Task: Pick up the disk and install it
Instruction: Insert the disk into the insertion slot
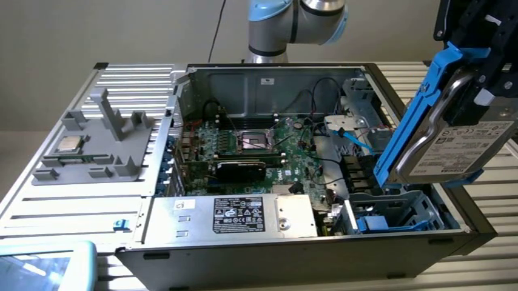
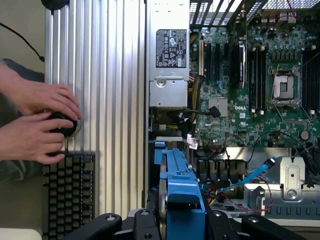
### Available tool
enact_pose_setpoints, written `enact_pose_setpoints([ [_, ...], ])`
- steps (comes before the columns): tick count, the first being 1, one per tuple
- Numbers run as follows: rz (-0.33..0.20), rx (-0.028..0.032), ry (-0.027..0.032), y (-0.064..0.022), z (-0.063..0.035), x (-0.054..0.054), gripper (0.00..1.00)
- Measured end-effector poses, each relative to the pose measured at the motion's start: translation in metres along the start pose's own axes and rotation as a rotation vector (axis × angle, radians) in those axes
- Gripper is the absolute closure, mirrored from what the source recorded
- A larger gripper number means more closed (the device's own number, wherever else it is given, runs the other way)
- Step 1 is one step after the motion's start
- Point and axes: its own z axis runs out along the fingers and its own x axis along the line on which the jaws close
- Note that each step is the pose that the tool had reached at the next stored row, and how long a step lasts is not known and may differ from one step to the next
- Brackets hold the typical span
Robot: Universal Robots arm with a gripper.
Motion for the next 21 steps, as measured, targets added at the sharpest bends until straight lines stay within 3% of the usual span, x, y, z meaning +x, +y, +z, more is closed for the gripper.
enact_pose_setpoints([
  [6, 0.000, 0.0000, 0.0000, -0.0012, 0.0022, 0.000, 0.63],
  [21, 0.001, -0.0001, -0.0001, -0.0015, 0.0292, -0.001, 0.63],
])
